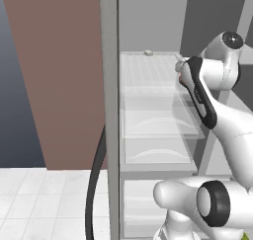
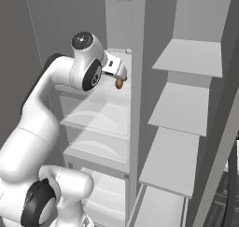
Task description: Take the broccoli and potato from the fridge shelf and place them in the freezer drawer to begin freezing them.
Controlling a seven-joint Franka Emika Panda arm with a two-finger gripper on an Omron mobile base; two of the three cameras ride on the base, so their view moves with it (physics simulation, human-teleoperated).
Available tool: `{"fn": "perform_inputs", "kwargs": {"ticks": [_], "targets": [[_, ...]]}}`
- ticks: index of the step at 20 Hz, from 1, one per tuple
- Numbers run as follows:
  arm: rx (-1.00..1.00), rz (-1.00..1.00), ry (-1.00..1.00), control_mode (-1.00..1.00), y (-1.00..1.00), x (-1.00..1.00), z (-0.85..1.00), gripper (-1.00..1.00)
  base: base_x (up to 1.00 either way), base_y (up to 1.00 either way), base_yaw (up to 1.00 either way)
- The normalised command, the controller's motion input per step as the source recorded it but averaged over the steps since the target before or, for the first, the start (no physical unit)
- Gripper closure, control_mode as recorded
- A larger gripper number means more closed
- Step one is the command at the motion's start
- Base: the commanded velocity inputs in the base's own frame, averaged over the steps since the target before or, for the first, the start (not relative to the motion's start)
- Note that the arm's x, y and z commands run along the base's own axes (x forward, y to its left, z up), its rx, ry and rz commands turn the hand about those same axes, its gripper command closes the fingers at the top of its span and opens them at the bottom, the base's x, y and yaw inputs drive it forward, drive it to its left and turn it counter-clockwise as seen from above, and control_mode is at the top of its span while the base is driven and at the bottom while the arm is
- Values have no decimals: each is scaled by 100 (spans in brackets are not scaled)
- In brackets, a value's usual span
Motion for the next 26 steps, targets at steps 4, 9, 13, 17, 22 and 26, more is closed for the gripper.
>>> {"fn": "perform_inputs", "kwargs": {"ticks": [4,9,13,17,22,26], "targets": [[0,0,14,-100,-4,66,-32,-100,0,0,0],[0,0,13,-100,-5,52,-42,-100,0,0,0],[0,0,6,-100,-13,33,-24,-100,0,0,0],[0,0,1,-100,-18,27,-5,-100,0,0,0],[0,0,3,-100,-11,35,-12,-100,0,0,0],[0,0,8,-100,-8,24,-31,-100,0,0,0]]}}
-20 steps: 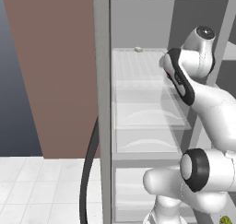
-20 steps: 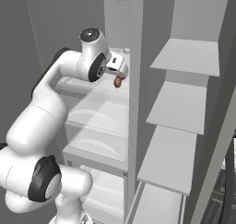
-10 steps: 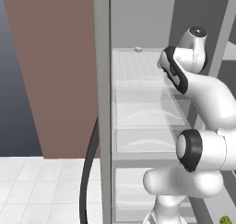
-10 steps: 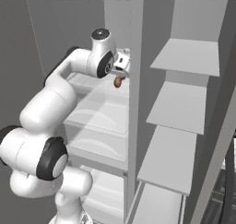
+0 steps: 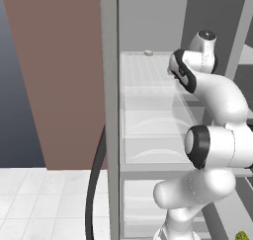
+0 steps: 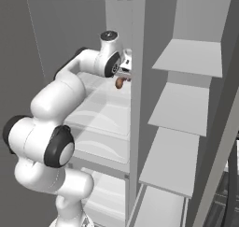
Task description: Take the broccoli and potato from the fridge shelf and place them in the freezer drawer to begin freezing them.
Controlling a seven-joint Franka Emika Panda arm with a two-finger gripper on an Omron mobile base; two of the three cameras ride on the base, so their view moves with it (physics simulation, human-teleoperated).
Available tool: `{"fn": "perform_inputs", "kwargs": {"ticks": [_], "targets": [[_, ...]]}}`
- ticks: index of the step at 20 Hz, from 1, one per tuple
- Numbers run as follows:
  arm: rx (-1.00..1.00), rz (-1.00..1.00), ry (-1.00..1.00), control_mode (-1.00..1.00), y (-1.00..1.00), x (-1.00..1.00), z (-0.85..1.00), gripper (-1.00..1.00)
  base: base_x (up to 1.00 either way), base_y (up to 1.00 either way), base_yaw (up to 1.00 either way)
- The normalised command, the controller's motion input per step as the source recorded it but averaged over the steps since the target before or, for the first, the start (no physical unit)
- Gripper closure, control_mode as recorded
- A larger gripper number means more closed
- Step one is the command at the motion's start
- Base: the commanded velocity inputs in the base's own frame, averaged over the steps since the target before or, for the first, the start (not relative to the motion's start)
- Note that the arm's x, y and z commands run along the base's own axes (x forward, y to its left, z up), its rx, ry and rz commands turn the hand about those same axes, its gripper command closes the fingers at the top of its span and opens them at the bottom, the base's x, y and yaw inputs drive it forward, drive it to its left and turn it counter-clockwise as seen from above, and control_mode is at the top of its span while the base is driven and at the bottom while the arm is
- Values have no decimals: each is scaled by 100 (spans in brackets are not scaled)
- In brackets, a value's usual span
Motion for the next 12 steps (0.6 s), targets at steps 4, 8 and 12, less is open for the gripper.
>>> {"fn": "perform_inputs", "kwargs": {"ticks": [4,8,12], "targets": [[-2,0,12,-100,0,6,-42,-100,0,0,0],[-2,0,13,-100,0,0,-46,-100,0,0,0],[-5,2,8,-100,6,-20,-51,100,0,0,0]]}}
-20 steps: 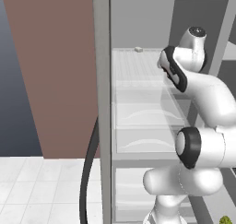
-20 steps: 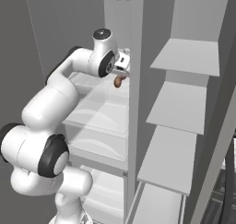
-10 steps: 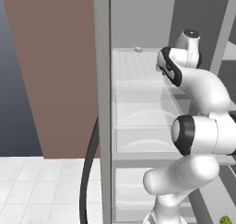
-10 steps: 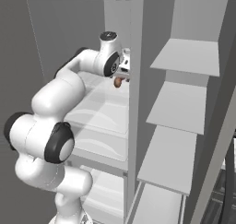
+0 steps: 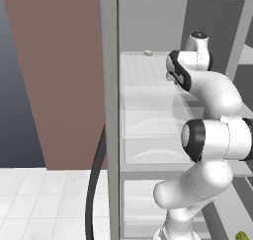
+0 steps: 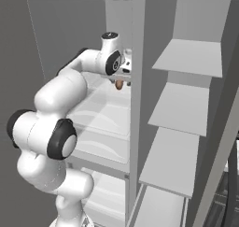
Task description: Take the broccoli and potato from the fridge shelf and place them in the freezer drawer to begin freezing them.
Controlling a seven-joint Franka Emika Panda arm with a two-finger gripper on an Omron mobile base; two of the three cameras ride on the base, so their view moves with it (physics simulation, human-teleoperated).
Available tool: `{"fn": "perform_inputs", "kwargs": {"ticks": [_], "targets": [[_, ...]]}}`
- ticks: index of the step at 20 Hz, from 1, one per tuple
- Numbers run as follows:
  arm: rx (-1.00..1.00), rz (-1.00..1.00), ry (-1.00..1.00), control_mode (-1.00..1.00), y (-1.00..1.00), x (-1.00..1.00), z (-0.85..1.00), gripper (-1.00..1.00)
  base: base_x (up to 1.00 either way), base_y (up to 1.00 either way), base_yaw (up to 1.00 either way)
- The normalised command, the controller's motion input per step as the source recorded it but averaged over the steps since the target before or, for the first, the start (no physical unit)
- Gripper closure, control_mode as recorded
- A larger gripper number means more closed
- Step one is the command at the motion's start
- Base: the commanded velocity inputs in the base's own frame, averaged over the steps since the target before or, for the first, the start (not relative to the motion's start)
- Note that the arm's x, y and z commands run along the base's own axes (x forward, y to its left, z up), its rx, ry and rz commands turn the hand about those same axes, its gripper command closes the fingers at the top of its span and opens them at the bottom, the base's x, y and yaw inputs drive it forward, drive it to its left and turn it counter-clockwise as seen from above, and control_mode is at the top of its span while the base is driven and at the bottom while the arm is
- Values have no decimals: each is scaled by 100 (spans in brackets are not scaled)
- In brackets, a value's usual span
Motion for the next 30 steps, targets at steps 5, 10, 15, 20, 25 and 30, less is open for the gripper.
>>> {"fn": "perform_inputs", "kwargs": {"ticks": [5,10,15,20,25,30], "targets": [[-1,9,-3,-100,8,-55,-14,100,0,0,0],[0,4,-12,-100,20,-87,0,100,0,0,0],[0,1,-23,-100,32,-100,26,100,0,0,0],[0,1,-15,-100,42,-100,18,100,0,0,0],[0,1,-2,-100,31,-83,-6,100,0,0,0],[-1,5,12,-100,38,-18,-24,100,0,0,0]]}}
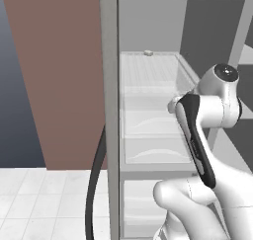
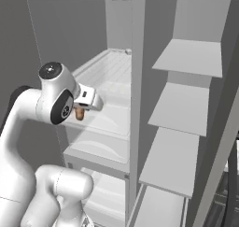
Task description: Take the broccoli and potato from the fridge shelf and place them in the freezer drawer to begin freezing them.
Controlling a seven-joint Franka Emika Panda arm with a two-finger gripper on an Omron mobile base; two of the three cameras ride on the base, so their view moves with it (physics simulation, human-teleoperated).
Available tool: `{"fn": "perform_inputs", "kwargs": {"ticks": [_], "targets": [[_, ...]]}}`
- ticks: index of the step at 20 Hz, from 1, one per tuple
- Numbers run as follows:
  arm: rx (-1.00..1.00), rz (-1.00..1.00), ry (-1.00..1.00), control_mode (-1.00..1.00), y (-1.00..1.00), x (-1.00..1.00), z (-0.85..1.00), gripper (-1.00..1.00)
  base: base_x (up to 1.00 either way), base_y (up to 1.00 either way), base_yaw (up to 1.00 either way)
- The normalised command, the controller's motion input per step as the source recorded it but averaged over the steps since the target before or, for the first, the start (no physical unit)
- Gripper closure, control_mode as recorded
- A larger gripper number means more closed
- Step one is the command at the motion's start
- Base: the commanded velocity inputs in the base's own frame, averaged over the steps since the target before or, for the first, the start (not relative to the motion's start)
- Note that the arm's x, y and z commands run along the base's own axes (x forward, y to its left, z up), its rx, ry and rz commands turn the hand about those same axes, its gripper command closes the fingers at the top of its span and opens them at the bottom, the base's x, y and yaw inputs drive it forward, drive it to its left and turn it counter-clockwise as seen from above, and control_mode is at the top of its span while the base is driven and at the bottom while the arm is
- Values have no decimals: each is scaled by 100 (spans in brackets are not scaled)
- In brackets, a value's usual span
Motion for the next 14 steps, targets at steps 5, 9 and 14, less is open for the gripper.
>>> {"fn": "perform_inputs", "kwargs": {"ticks": [5,9,14], "targets": [[0,0,22,-100,13,-7,-29,100,0,0,0],[2,-9,15,-100,2,-41,-12,100,0,0,0],[3,-7,4,100,1,-29,0,100,-53,0,-13]]}}
